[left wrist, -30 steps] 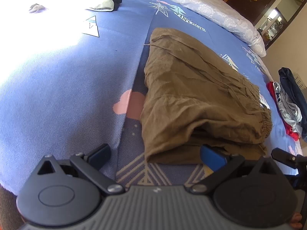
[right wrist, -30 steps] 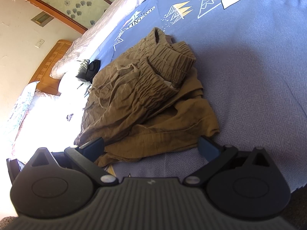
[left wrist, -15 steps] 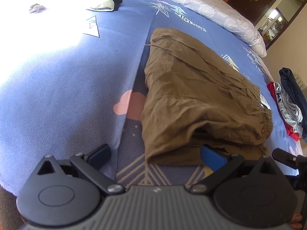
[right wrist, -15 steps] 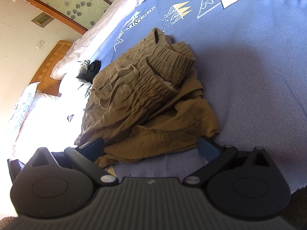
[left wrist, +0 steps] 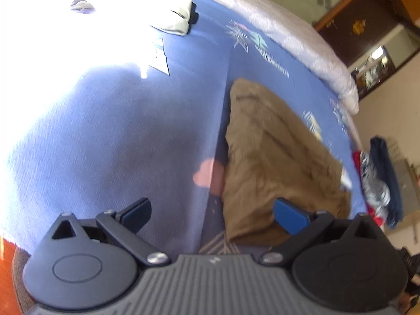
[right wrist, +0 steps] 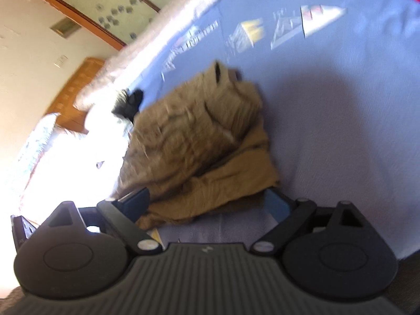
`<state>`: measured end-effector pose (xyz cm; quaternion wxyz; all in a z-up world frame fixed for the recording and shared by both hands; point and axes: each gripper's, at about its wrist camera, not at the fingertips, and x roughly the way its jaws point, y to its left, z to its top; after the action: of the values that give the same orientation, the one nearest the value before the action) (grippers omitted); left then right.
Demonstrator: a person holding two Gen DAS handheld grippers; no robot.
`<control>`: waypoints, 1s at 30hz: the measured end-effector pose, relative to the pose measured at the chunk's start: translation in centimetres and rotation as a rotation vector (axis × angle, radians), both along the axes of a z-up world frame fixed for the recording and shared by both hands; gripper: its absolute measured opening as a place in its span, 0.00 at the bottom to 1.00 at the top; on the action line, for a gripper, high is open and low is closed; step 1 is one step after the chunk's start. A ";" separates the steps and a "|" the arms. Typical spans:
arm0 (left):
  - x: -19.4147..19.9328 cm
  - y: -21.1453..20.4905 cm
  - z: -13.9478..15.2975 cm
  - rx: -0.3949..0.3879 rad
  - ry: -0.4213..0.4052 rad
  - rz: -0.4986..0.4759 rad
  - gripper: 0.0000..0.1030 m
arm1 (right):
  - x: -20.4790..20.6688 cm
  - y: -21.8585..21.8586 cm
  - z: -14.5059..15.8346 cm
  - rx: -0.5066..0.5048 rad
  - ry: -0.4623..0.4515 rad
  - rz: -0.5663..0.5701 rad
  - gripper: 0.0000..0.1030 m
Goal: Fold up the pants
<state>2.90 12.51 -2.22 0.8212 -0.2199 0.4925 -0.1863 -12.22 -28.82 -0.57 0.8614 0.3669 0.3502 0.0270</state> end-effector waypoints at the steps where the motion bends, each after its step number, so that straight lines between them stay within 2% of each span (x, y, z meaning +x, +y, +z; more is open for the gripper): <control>1: 0.6 0.3 0.1 -0.027 0.005 0.000 1.00 | 0.0 -0.4 0.4 -0.018 -0.020 -0.010 0.92; 5: 3.1 -0.5 0.0 -0.115 0.024 -0.046 0.99 | 1.3 -2.1 0.8 -0.018 -0.045 -0.068 0.92; 8: 5.0 -1.9 -0.5 -0.143 0.041 -0.066 0.98 | 2.8 -2.7 0.1 0.015 -0.033 -0.071 0.92; 12: 6.8 -4.5 -1.4 -0.202 0.077 -0.114 0.94 | 4.8 -2.5 -0.7 0.009 -0.015 -0.046 0.92; 17: 7.6 -7.6 -1.6 -0.155 0.064 -0.173 0.93 | 6.0 -2.8 -1.5 -0.010 0.007 -0.033 0.92; 19: 7.8 -8.5 -2.2 -0.146 0.094 -0.187 0.85 | 6.5 -3.2 -2.0 0.006 0.016 -0.028 0.92; 22: 7.4 -9.3 -3.1 -0.115 0.115 -0.196 0.81 | 7.1 -3.5 -2.8 0.019 0.039 -0.027 0.92; 26: 6.7 -10.1 -3.5 -0.062 0.097 -0.199 0.74 | 8.0 -3.4 -4.2 0.061 0.042 -0.016 0.88; 27: 6.6 -10.3 -3.5 -0.046 0.092 -0.195 0.69 | 8.1 -3.2 -4.3 0.057 0.034 -0.007 0.88; 30: 6.5 -10.6 -3.6 0.002 0.086 -0.176 0.53 | 8.6 -2.6 -4.3 0.070 0.034 0.021 0.75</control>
<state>9.38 1.87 -5.79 0.7800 -0.1826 0.5449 -0.2476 -3.64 -31.45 -4.92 0.8416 0.3936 0.3674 0.0423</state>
